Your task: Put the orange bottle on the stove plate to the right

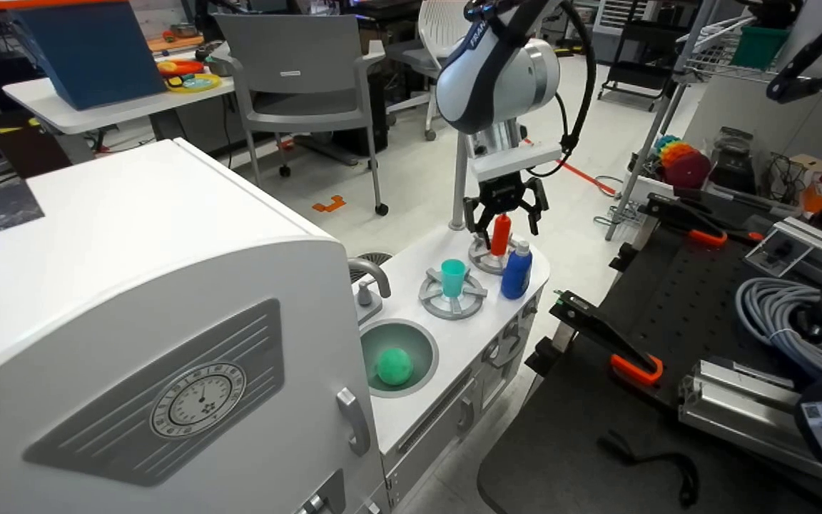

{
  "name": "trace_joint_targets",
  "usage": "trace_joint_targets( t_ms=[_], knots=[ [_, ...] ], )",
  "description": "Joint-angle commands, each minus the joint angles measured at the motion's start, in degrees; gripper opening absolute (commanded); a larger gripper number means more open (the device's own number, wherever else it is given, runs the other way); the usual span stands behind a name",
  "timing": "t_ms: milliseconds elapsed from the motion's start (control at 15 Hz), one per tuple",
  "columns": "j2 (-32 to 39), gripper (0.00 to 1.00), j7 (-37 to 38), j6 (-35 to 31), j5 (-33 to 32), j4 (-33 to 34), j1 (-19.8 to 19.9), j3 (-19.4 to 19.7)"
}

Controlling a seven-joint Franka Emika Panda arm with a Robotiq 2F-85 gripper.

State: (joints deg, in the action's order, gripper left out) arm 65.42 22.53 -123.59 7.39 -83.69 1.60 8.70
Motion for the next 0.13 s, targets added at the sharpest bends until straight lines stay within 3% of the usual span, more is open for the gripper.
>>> trace_joint_targets(
  t_ms=[0,67],
  knots=[
    [0.21,1.0,0.15,0.15,-0.25,0.58,0.21,-0.2],
    [0.55,1.0,0.15,0.1,-0.24,0.9,0.28,-0.18]
  ],
)
